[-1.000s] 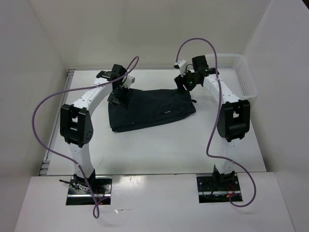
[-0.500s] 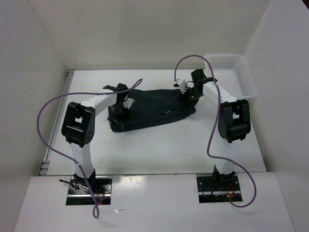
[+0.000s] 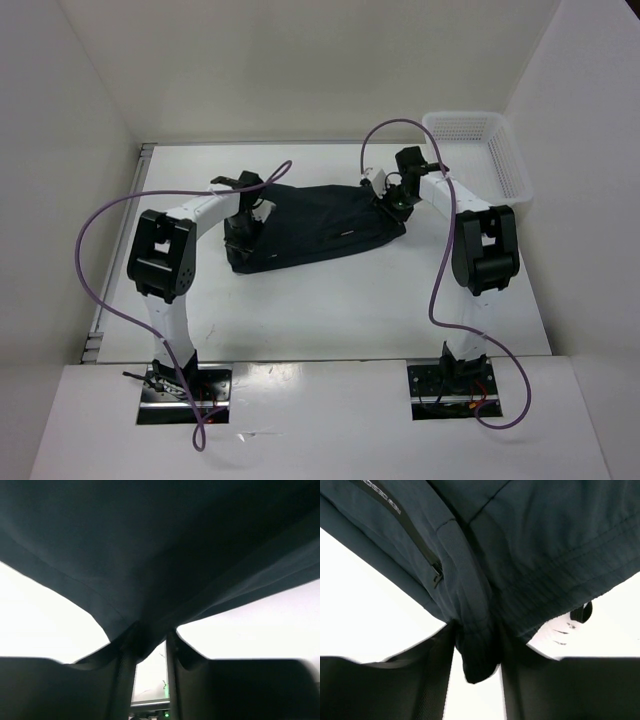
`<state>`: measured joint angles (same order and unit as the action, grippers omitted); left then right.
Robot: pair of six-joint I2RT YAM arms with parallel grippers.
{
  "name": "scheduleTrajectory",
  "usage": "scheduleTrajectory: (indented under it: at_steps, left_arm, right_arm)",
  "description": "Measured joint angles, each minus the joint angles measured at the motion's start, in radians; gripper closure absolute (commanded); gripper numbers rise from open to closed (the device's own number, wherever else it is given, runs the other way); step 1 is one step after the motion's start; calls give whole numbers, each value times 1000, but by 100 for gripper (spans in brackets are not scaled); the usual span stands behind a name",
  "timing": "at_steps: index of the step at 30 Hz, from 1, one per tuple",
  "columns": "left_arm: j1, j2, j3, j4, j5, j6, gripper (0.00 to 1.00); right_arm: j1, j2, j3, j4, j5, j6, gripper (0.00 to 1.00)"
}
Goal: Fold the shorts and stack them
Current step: Fold the shorts
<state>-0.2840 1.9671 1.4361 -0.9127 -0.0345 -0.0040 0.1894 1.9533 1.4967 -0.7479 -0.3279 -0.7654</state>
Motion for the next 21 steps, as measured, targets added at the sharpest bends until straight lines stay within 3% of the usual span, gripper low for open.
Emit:
scheduleTrajectory:
  at_steps: [1, 2, 3, 4, 7, 10, 15, 21]
  left_arm:
    - [3, 0, 0, 0, -5, 1, 76]
    - [6, 0, 0, 0, -7, -1, 89]
    - [7, 0, 0, 0, -10, 0, 95]
    - [8, 0, 0, 0, -13, 1, 99]
    - [14, 2, 1, 0, -25, 0, 100]
    - [16, 7, 29, -5, -48, 1, 100]
    - [49, 12, 125, 4, -89, 0, 100]
    - [54, 14, 144, 13, -104, 0, 100]
  right_arm:
    - [0, 0, -5, 1, 5, -7, 69]
    - [0, 0, -10, 2, 10, -13, 75]
    - [0, 0, -14, 2, 13, -18, 85]
    - [0, 0, -17, 3, 18, -19, 88]
    - [0, 0, -19, 5, 25, -22, 96]
    - [0, 0, -13, 7, 28, -21, 96]
    - [0, 0, 45, 8, 32, -12, 80]
    - [0, 0, 60, 19, 34, -10, 72]
